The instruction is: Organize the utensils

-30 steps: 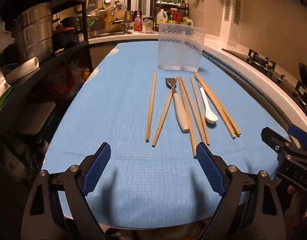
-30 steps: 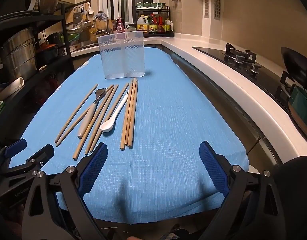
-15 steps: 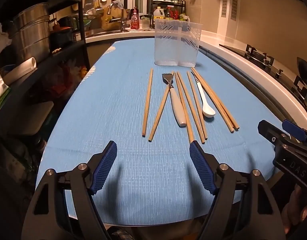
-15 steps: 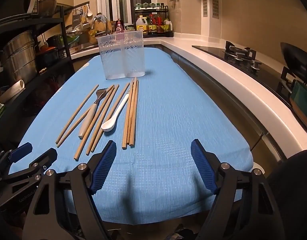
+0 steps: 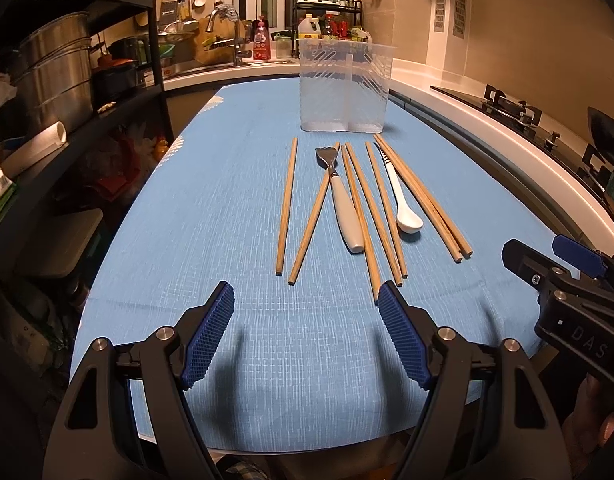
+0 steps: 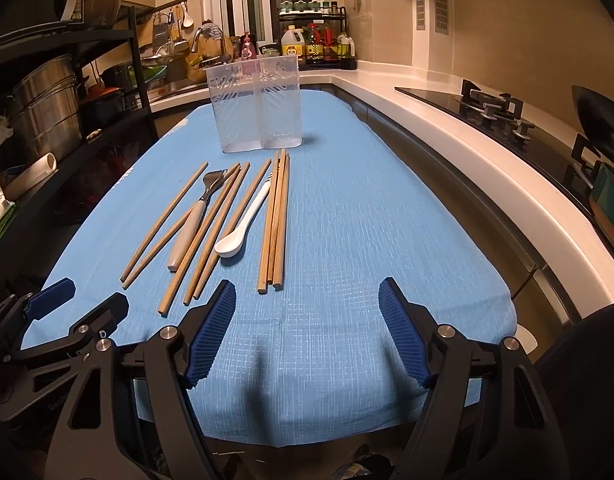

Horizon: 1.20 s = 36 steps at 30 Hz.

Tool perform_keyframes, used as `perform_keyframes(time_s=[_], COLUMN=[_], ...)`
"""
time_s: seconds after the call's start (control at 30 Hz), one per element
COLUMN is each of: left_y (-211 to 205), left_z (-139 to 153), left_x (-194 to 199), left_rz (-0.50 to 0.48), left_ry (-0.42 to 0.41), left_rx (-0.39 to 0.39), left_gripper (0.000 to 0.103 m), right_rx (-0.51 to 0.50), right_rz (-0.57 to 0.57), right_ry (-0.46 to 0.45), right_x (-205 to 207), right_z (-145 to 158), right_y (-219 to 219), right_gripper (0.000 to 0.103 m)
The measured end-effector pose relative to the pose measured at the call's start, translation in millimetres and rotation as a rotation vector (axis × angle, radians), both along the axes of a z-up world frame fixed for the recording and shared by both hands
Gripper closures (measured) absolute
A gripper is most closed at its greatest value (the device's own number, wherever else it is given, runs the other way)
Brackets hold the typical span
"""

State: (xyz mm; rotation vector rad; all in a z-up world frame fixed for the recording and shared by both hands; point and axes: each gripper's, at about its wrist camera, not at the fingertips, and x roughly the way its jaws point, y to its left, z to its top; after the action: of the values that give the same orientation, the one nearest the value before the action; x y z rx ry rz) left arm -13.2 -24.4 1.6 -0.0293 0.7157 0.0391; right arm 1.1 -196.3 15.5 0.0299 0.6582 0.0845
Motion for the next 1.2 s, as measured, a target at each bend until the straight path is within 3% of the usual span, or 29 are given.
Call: perform_keyframes(time_s=[1.2], left_y=[4.2], left_z=[1.1], left_x=[-0.3], left_rz=[0.017], left_ry=[-0.011], left_rx=[-0.005], left_gripper=[0.03], right_rx=[-0.004], right_rz=[0.018], right_ry=[-0.005], right_x=[-2.7], right_z=[2.0], right_y=[6.0], right_gripper=[0.031])
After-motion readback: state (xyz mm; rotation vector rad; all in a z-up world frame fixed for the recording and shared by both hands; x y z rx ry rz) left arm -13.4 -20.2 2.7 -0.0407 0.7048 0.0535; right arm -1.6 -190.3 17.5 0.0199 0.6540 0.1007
